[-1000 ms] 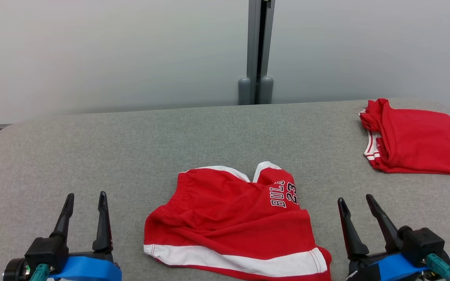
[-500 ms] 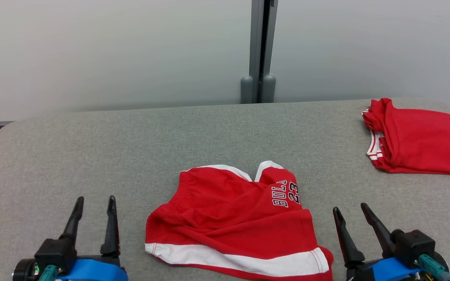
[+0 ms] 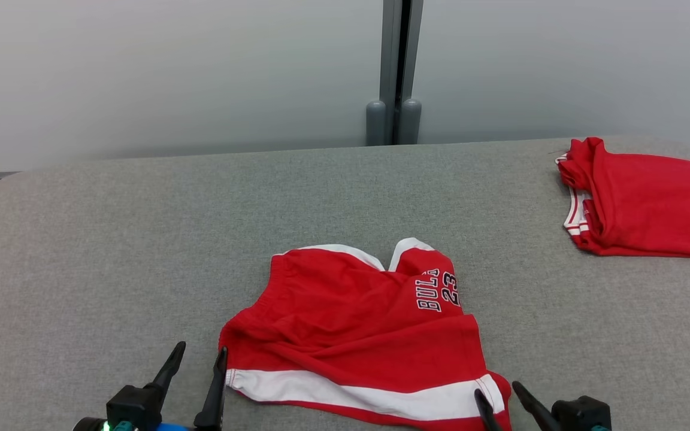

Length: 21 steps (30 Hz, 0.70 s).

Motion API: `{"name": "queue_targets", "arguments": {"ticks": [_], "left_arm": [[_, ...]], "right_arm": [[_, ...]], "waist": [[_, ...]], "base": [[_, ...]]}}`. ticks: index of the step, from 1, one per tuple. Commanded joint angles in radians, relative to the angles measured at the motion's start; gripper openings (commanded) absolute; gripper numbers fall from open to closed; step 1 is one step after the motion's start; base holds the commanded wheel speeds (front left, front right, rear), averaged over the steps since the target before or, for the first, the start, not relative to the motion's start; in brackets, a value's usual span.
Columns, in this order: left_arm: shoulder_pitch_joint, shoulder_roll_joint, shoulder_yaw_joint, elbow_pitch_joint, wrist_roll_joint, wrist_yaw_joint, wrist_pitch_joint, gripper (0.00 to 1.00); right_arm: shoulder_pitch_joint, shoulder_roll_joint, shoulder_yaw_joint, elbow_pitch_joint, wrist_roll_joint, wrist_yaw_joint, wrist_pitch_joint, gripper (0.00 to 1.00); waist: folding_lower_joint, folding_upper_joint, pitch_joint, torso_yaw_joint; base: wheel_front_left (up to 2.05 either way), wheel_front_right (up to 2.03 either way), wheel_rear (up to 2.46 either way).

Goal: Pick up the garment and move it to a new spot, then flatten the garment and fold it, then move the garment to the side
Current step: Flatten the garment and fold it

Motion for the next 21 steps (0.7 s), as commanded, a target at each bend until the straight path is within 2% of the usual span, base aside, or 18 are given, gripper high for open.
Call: {"name": "queue_targets", "arguments": {"ticks": [1,10,21], "left_arm": [[-0.014,0.008,-0.004,0.006,-0.006,-0.004,0.001,1.00],[-0.058,0.044,-0.104,0.099,-0.059,-0.006,0.009,1.00],[-0.139,0.091,-0.232,0.196,-0.135,-0.007,-0.004,1.00]], "right_arm": [[0.005,-0.004,0.007,0.010,0.010,0.000,-0.002,1.00],[-0.032,-0.011,0.069,0.092,0.060,0.000,-0.022,1.00],[-0.069,-0.018,0.133,0.097,0.100,0.000,-0.070,1.00]], "waist": [[-0.0001,0.0000,0.002,0.000],[-0.0001,0.0000,0.028,0.002],[-0.0001,0.0000,0.052,-0.003]], "base": [[0.00,0.00,0.00],[0.00,0.00,0.00],[0.00,0.00,0.00]]}}
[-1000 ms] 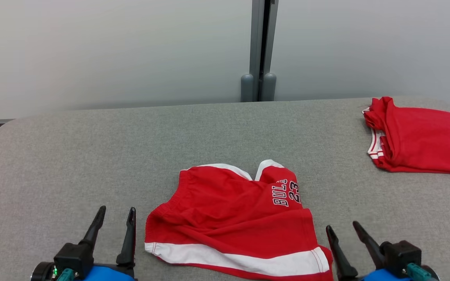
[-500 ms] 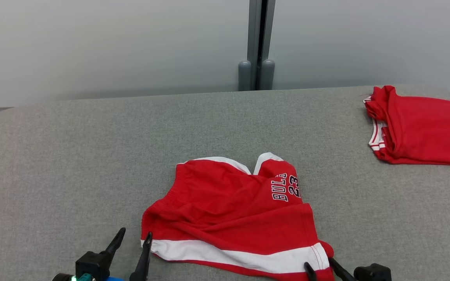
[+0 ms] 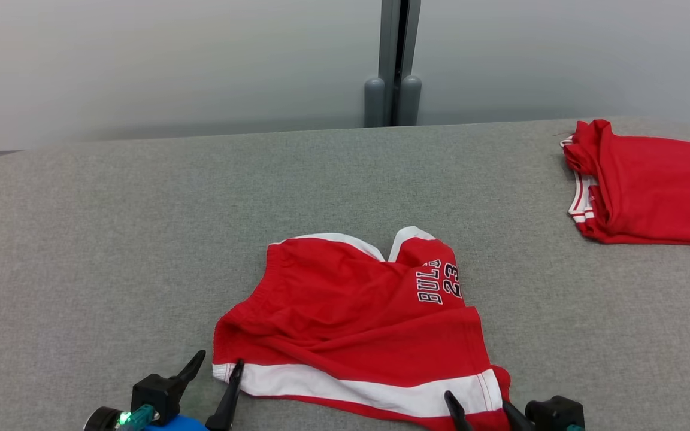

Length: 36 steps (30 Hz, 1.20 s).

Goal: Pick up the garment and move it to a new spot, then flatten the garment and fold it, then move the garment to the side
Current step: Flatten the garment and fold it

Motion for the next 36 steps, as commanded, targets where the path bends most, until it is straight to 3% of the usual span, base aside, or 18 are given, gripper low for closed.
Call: {"name": "queue_targets", "arguments": {"ticks": [1,19,20,21,26,36], "left_arm": [[-0.020,0.011,-0.011,0.009,-0.006,-0.001,-0.006,1.00],[-0.139,0.059,-0.237,0.095,-0.142,-0.001,0.010,1.00],[-0.143,0.061,-0.244,0.094,-0.146,-0.001,0.008,0.58],[-0.143,0.063,-0.265,0.088,-0.162,-0.001,0.004,0.00],[-0.144,0.075,-0.301,0.055,-0.183,-0.001,-0.003,0.00],[-0.159,0.149,-0.316,-0.202,-0.271,-0.001,-0.010,0.00]], "right_arm": [[-0.019,-0.007,0.003,-0.007,0.007,0.000,-0.012,1.00],[-0.097,-0.020,0.076,0.084,0.061,0.000,-0.042,1.00],[-0.101,-0.021,0.079,0.091,0.066,0.000,-0.047,0.96],[-0.109,-0.021,0.086,0.106,0.076,0.000,-0.052,0.00],[-0.130,-0.027,0.099,0.122,0.090,0.000,-0.079,0.00],[-0.185,-0.080,0.103,0.013,0.096,0.000,-0.113,0.00]], "waist": [[-0.0001,0.0000,0.001,-0.001],[-0.0001,0.0000,0.016,-0.017],[-0.0001,0.0000,0.016,-0.017],[-0.0001,0.0000,0.016,-0.016],[-0.0001,0.0000,0.009,-0.011],[-0.0001,0.0000,0.004,-0.003]], "base": [[0.00,0.00,0.00],[0.00,0.00,0.00],[0.00,0.00,0.00],[0.00,0.00,0.00],[0.00,0.00,0.00],[0.00,0.00,0.00]]}}
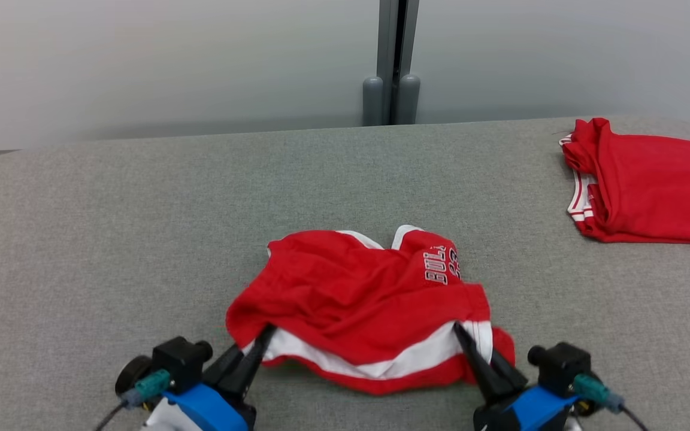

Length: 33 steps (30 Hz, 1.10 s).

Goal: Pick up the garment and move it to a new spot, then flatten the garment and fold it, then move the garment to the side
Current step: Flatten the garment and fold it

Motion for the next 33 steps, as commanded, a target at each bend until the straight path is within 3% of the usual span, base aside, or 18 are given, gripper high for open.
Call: {"name": "queue_targets", "arguments": {"ticks": [1,7,13,19,26,33], "left_arm": [[-0.029,0.013,0.013,-0.035,-0.013,-0.001,-0.003,0.00],[-0.084,0.029,0.064,-0.149,-0.062,-0.001,0.003,0.00],[-0.250,0.024,0.120,-0.170,-0.082,0.000,0.037,0.00],[-0.516,0.007,0.136,-0.105,-0.124,0.000,0.103,0.00],[-0.827,-0.013,0.116,0.016,-0.161,0.000,0.108,0.00],[-0.950,-0.028,0.051,0.096,-0.185,0.000,0.041,0.00]], "right_arm": [[-0.029,-0.016,-0.004,-0.023,0.001,0.000,-0.007,0.00],[-0.126,-0.050,-0.027,-0.080,0.014,0.000,0.001,0.00],[-0.335,-0.052,-0.032,-0.085,0.043,0.000,0.013,0.00],[-0.652,-0.026,-0.049,0.028,0.100,0.000,0.020,0.00],[-0.998,-0.002,-0.064,0.203,0.133,0.000,-0.007,0.00],[-1.111,0.001,-0.084,0.295,0.130,0.000,-0.021,0.00]], "waist": [[0.0001,-0.0001,0.002,-0.001],[0.0001,-0.0001,0.026,-0.008],[0.0001,-0.0001,0.090,-0.020],[0.0001,-0.0001,0.190,-0.037],[0.0001,-0.0001,0.280,-0.053],[0.0001,-0.0001,0.306,-0.055]], "base": [[0.00,0.00,0.00],[0.00,0.00,0.00],[0.00,0.00,0.00],[0.00,0.00,0.00],[0.00,0.00,0.00],[0.00,0.00,0.00]]}}
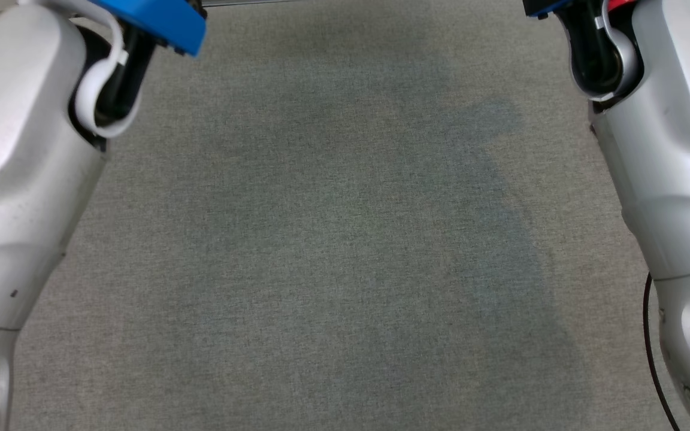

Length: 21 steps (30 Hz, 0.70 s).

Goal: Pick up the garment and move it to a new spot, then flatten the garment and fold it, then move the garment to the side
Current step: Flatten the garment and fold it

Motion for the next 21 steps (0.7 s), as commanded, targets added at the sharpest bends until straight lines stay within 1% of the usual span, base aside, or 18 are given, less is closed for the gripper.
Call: {"name": "queue_targets", "arguments": {"ticks": [1,5,9,13,20,21], "left_arm": [[0.008,-0.004,-0.011,0.008,-0.004,0.000,-0.009,0.00],[0.083,-0.004,-0.058,0.045,-0.016,0.000,-0.036,0.00],[0.197,-0.009,-0.074,0.065,-0.014,-0.001,-0.049,0.00],[0.350,-0.018,-0.020,0.035,0.034,-0.001,-0.050,0.00],[0.656,-0.058,0.085,-0.032,0.146,-0.001,-0.050,0.00],[0.737,-0.065,0.112,-0.049,0.170,-0.001,-0.050,0.00]], "right_arm": [[0.013,0.002,-0.001,0.001,-0.004,0.001,-0.006,0.00],[0.106,0.008,0.021,-0.006,-0.010,0.001,-0.005,0.00],[0.233,-0.001,0.055,-0.029,-0.012,0.001,-0.006,0.00],[0.384,-0.012,0.083,-0.066,-0.006,0.001,-0.006,0.00],[0.648,-0.039,0.096,-0.153,-0.001,0.001,-0.006,0.00],[0.719,-0.045,0.096,-0.174,0.003,0.001,-0.006,0.00]], "waist": [[-0.0003,0.0000,0.001,0.001],[-0.0003,0.0000,0.004,0.003],[-0.0003,0.0000,0.000,0.007],[-0.0003,0.0000,-0.019,0.011],[-0.0003,0.0000,-0.082,0.024],[-0.0003,0.0000,-0.103,0.028]], "base": [[0.00,0.00,0.00],[0.00,0.00,0.00],[0.00,0.00,0.00],[0.00,0.00,0.00],[0.00,0.00,0.00],[0.00,0.00,0.00]]}}
